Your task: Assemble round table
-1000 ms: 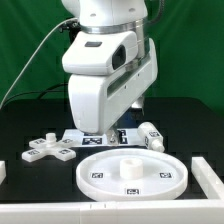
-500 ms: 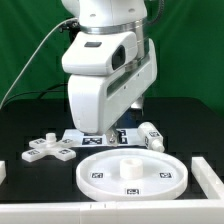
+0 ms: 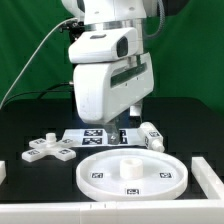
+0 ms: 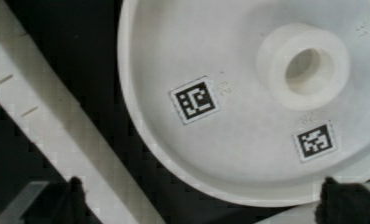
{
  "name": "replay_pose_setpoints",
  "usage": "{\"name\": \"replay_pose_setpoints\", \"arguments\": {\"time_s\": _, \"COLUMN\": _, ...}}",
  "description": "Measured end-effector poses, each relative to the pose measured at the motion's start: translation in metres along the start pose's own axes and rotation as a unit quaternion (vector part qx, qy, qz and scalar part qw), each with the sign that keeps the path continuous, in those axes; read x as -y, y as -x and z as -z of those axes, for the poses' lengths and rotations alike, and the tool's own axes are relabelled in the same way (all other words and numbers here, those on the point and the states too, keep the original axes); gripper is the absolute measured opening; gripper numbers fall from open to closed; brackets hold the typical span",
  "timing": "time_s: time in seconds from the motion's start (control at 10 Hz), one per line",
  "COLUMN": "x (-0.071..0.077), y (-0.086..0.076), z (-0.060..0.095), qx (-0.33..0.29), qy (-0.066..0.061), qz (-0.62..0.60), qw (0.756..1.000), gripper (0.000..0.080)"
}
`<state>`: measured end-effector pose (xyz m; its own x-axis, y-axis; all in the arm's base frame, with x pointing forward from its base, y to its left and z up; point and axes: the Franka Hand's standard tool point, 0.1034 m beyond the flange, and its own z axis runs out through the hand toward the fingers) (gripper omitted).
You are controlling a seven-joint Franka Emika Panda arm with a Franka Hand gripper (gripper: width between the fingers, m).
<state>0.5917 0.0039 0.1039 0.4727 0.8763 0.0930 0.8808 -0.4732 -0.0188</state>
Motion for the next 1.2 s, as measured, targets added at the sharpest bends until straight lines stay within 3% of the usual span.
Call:
{"name": "replay_pose_setpoints", "arguments": {"time_s": 0.3, "x": 0.001, "y": 0.001, "z": -0.002, "qx": 0.001, "qy": 0.000, "qz": -0.001, "qw": 1.000, "gripper": 0.0649}}
{"name": "replay_pose_setpoints", "arguments": {"time_s": 0.4, "x": 0.005, "y": 0.001, "z": -0.007, "qx": -0.002, "qy": 0.008, "qz": -0.008, "qw": 1.000, "gripper": 0.0649}}
{"name": "replay_pose_setpoints", "arguments": {"time_s": 0.7, "x": 0.028, "y": 0.005, "z": -0.034, "qx": -0.002, "qy": 0.019, "qz": -0.019, "qw": 1.000, "gripper": 0.0649}}
{"name": "replay_pose_setpoints", "arguments": {"time_s": 0.8, "x": 0.032, "y": 0.009, "z": -0.045, "qx": 0.000, "qy": 0.016, "qz": -0.025, "qw": 1.000, "gripper": 0.0649}}
{"name": "replay_pose_setpoints", "arguments": {"time_s": 1.2, "x": 0.031, "y": 0.008, "z": -0.044, "qx": 0.000, "qy": 0.014, "qz": -0.026, "qw": 1.000, "gripper": 0.0649}}
